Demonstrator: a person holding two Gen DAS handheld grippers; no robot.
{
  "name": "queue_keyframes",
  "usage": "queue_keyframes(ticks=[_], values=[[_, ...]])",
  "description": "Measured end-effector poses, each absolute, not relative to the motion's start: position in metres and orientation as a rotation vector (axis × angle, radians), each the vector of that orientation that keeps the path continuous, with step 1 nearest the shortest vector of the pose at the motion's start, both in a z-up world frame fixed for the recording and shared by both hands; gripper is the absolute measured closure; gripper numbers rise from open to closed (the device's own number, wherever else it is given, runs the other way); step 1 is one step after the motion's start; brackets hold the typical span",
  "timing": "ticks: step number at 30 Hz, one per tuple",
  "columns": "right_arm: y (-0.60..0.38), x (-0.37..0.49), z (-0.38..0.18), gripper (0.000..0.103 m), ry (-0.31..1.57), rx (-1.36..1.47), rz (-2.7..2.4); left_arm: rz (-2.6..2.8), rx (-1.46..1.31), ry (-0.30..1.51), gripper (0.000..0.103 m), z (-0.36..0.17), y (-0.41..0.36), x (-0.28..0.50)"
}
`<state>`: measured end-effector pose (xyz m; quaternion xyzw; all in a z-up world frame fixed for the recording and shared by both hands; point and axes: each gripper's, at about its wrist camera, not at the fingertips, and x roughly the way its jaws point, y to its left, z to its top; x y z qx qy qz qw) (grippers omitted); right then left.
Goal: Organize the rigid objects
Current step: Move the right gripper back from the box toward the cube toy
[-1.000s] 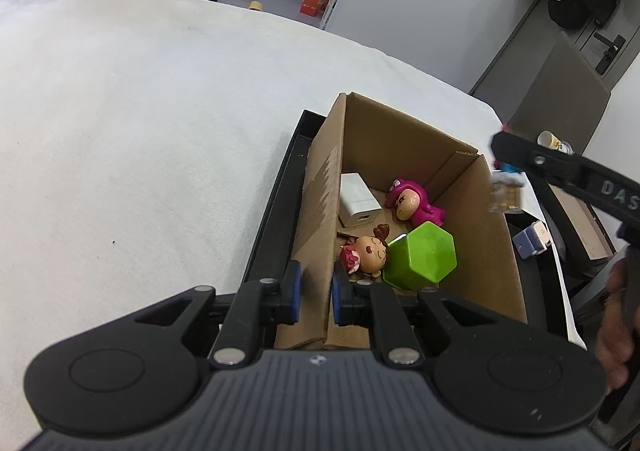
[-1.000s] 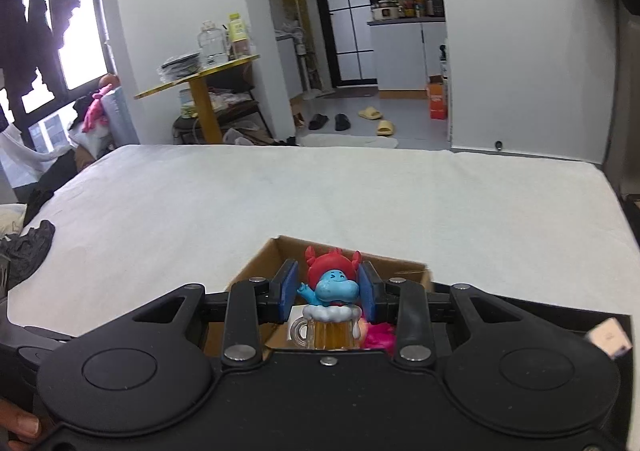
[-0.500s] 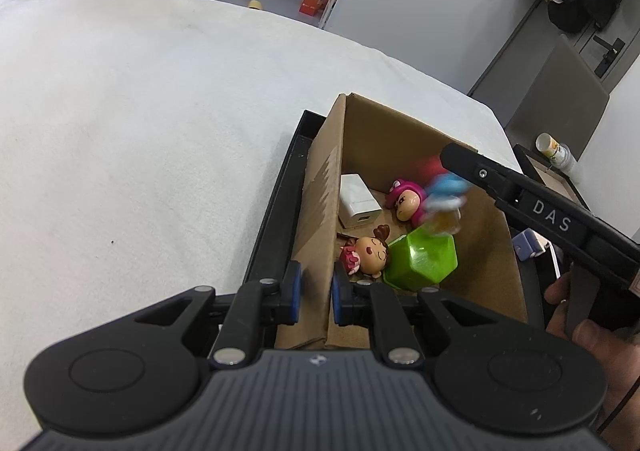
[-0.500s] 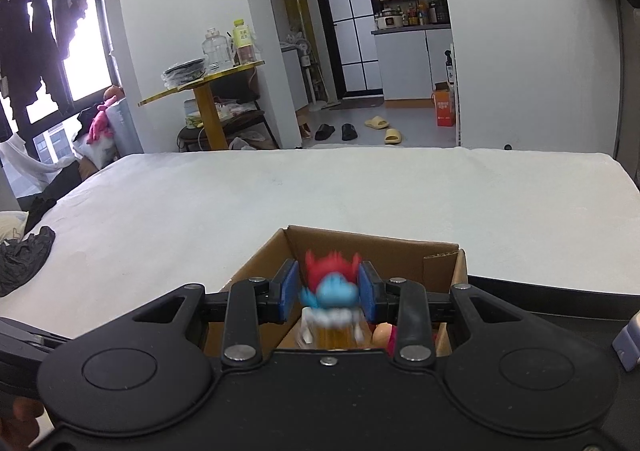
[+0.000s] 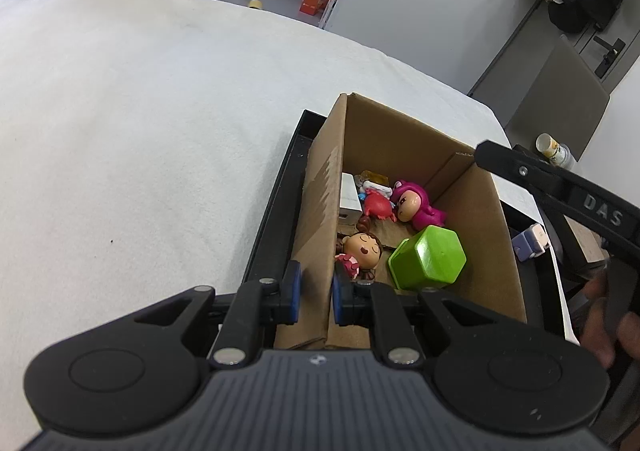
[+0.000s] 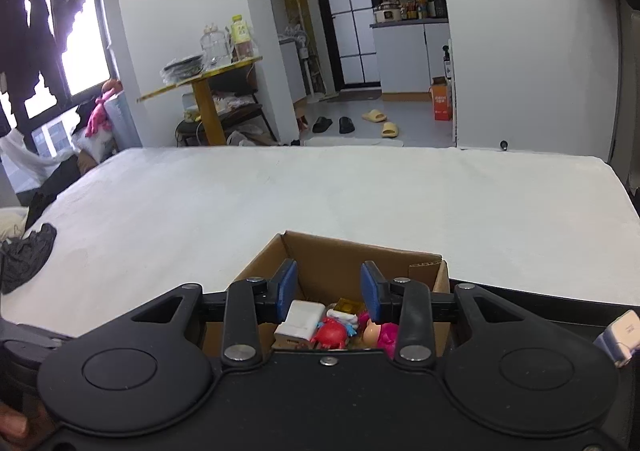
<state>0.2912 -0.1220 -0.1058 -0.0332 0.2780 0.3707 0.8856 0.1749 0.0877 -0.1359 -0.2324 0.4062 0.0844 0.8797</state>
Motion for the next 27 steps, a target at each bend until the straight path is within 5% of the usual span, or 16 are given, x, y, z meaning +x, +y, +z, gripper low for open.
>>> queue_keyframes(ticks=[2,27], values=[[-0.120,0.289,-0.104,0.057,0.600,-0.091,0.770,0.175,-0.487,0.846,0.089,-0.136,0.088,0.175],[-0.158,0.307,-0.099,0.053,0.716,-0.217,0.669,0.177,-0.486,0.850,0.089,-0.135,0.088,0.174]])
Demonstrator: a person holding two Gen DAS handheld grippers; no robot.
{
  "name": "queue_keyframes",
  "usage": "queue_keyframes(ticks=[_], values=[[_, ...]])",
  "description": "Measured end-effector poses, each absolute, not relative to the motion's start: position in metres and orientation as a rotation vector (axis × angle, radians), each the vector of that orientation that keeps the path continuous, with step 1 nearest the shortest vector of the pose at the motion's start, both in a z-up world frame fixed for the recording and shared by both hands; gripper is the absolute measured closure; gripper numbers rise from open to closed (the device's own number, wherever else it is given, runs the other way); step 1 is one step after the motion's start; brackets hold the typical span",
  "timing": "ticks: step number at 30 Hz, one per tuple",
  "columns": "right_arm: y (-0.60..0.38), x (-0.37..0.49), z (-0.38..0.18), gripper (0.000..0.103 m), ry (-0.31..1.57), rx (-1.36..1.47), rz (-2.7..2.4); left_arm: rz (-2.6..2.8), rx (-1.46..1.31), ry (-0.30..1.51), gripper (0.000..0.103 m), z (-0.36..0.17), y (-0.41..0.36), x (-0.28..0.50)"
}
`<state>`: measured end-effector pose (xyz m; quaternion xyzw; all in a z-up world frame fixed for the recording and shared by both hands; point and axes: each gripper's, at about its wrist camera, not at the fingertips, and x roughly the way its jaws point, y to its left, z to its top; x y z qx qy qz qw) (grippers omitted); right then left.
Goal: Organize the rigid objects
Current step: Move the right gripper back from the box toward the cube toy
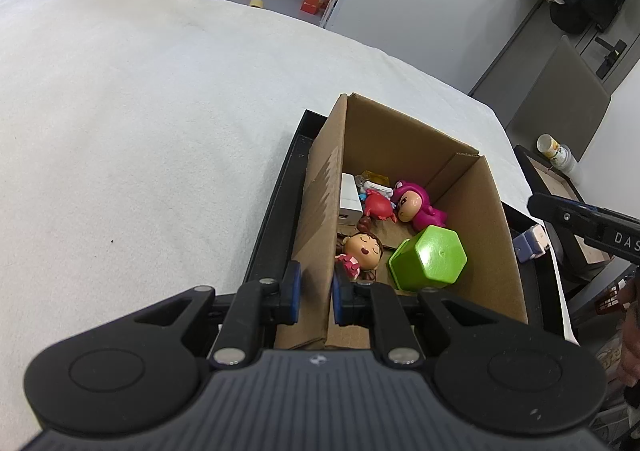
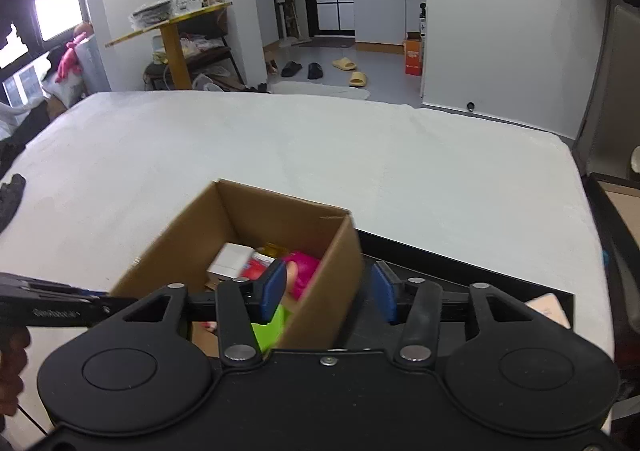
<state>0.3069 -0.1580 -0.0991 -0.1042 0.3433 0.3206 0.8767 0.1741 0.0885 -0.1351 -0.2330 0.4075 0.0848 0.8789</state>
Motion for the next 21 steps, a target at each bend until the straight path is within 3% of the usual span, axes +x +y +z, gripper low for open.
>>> queue_keyframes(ticks=[15,21], values=[[-0.189,0.326,-0.110,0.048,0.755,-0.272,0.558,0.184,-0.469,0.856,0.089,-0.133,0.086,0.176],[-0.205,0.335,-0.113,0.037,0.767,-0.278,0.504,0.184,-0.469,0.856,0.089,-0.133,0.085,0.176]])
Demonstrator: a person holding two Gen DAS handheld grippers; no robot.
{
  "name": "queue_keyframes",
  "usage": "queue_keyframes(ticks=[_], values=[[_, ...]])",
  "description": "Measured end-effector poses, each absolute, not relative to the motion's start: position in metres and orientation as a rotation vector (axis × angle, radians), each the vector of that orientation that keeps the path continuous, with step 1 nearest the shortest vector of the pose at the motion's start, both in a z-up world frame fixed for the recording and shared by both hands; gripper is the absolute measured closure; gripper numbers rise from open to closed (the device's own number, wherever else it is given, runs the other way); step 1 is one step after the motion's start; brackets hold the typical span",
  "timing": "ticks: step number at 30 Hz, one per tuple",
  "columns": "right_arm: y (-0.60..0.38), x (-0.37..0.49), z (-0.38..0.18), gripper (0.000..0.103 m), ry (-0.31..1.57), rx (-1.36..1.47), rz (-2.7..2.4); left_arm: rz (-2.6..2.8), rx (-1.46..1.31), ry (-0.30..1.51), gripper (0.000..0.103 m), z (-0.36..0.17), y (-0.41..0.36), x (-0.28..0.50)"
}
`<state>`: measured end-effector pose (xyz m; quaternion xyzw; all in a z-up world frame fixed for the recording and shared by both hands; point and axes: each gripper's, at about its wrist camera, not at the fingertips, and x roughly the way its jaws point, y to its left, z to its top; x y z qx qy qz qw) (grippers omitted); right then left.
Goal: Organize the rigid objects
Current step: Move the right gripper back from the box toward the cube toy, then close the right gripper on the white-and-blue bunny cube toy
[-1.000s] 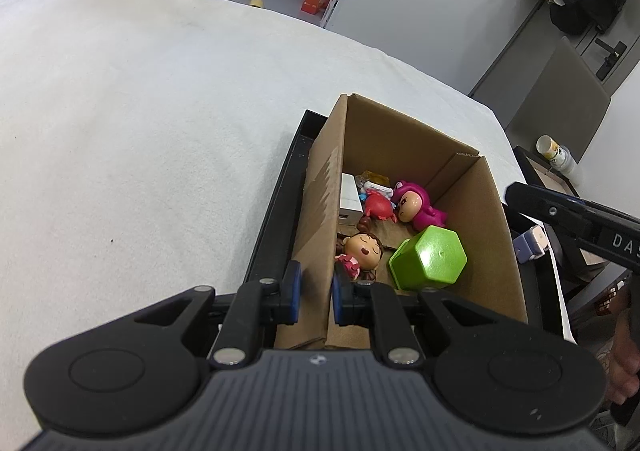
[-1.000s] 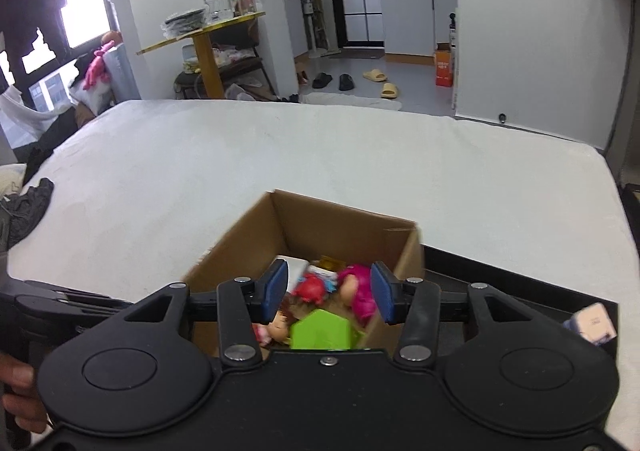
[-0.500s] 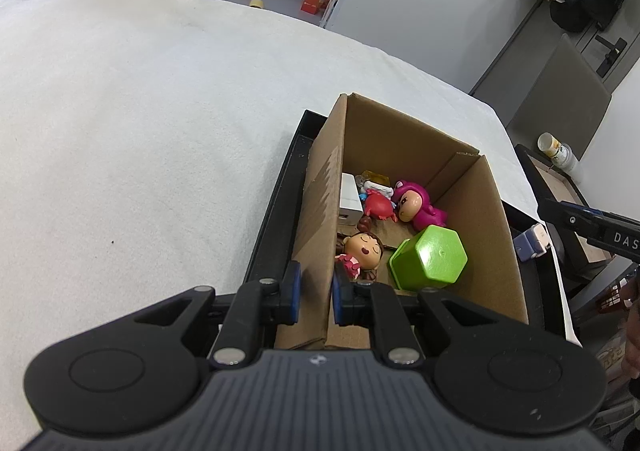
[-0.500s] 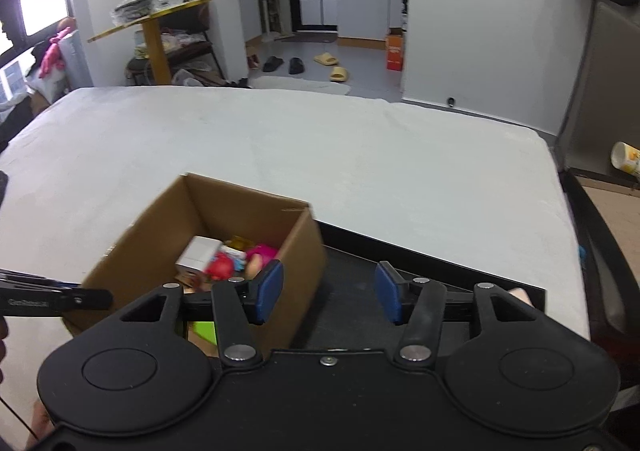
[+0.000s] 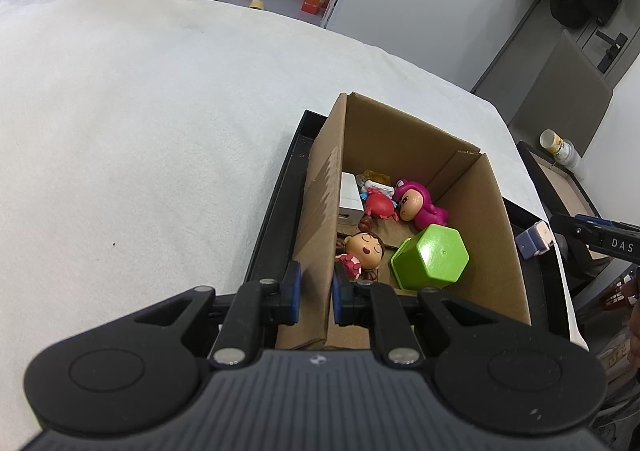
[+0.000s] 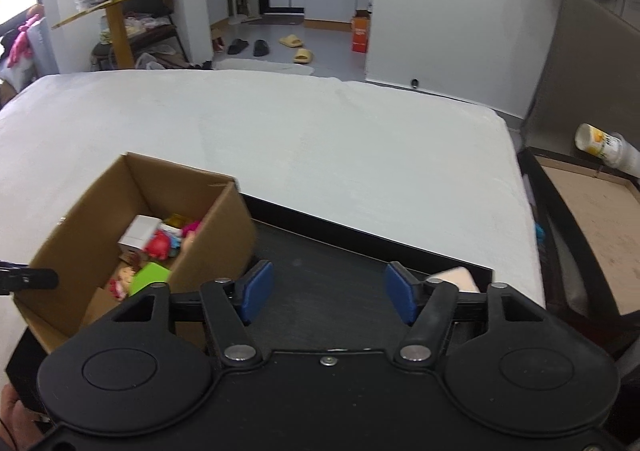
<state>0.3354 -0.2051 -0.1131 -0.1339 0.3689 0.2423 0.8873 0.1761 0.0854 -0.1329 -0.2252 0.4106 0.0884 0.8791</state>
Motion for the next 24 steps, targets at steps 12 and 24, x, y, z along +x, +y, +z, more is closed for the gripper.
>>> queue_keyframes(ticks=[12,24], values=[[-0.221,0.349,-0.128,0.017,0.796,-0.310,0.440,0.183,-0.471,0.855,0.089,-0.133,0.086,0.176],[-0.234,0.366,-0.153,0.013,0.784,-0.357,0.367,0.183,-0.474,0.853,0.089,-0.134,0.086,0.176]])
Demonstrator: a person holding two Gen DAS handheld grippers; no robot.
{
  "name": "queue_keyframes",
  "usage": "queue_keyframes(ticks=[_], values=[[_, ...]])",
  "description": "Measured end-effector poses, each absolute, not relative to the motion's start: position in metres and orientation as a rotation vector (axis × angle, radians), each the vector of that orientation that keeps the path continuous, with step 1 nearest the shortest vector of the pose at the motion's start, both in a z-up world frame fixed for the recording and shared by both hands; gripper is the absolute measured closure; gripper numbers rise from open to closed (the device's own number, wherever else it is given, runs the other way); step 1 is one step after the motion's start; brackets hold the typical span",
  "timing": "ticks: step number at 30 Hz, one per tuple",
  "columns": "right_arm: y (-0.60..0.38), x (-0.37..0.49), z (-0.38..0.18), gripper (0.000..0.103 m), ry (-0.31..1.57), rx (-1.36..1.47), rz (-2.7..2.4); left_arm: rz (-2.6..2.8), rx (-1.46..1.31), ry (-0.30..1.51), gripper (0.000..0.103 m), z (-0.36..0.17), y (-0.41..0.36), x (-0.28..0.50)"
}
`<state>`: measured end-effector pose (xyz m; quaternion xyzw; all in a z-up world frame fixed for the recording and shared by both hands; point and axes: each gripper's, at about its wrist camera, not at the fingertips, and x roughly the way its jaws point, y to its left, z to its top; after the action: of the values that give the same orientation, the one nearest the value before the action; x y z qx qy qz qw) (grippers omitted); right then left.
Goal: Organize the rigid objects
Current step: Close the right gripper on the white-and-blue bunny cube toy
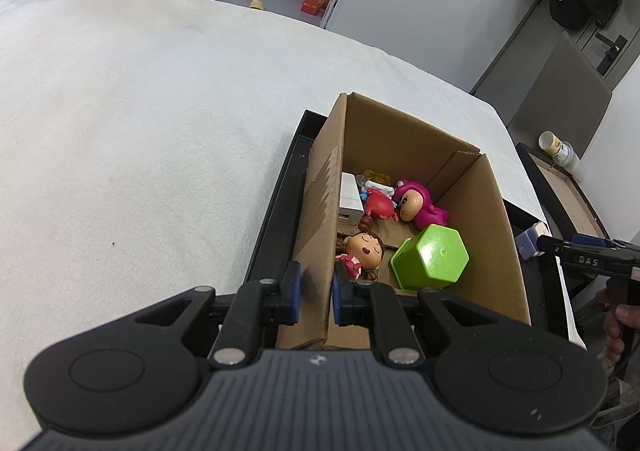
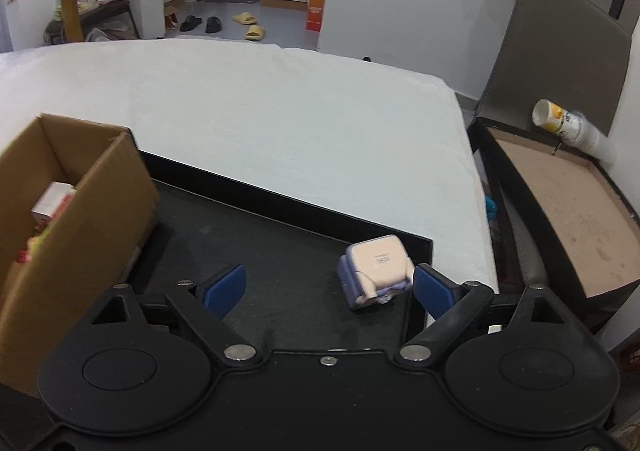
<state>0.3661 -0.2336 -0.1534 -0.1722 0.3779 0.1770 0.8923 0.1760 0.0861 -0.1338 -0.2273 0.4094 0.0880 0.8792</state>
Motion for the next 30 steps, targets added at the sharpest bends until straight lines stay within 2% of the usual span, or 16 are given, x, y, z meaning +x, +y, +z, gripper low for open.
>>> queue_keyframes(ticks=[6,12,14,18,25,27,28,29,30], values=[[-0.244,0.375,-0.160,0.014,0.727,-0.323,0.350,0.183,-0.472,0.852,0.089,-0.134,0.086,0.176],[-0.250,0.386,-0.172,0.018,0.700,-0.290,0.324,0.183,-0.472,0.853,0.089,-0.134,0.086,0.176],[-0.251,0.390,-0.177,0.023,0.693,-0.278,0.322,0.183,-0.472,0.852,0.089,-0.134,0.086,0.176],[-0.253,0.393,-0.183,0.024,0.671,-0.265,0.309,0.183,-0.472,0.852,0.089,-0.134,0.086,0.176],[-0.254,0.402,-0.195,0.029,0.721,-0.218,0.290,0.183,-0.473,0.852,0.089,-0.134,0.086,0.176],[-0.254,0.404,-0.200,0.033,0.750,-0.212,0.278,0.183,-0.475,0.852,0.089,-0.134,0.086,0.176],[-0.254,0.405,-0.202,0.042,0.763,-0.214,0.269,0.184,-0.475,0.852,0.089,-0.134,0.086,0.176],[-0.255,0.405,-0.204,0.057,0.776,-0.213,0.264,0.184,-0.477,0.852,0.089,-0.134,0.086,0.176],[-0.256,0.406,-0.204,0.059,0.791,-0.199,0.269,0.186,-0.478,0.853,0.089,-0.133,0.086,0.176]])
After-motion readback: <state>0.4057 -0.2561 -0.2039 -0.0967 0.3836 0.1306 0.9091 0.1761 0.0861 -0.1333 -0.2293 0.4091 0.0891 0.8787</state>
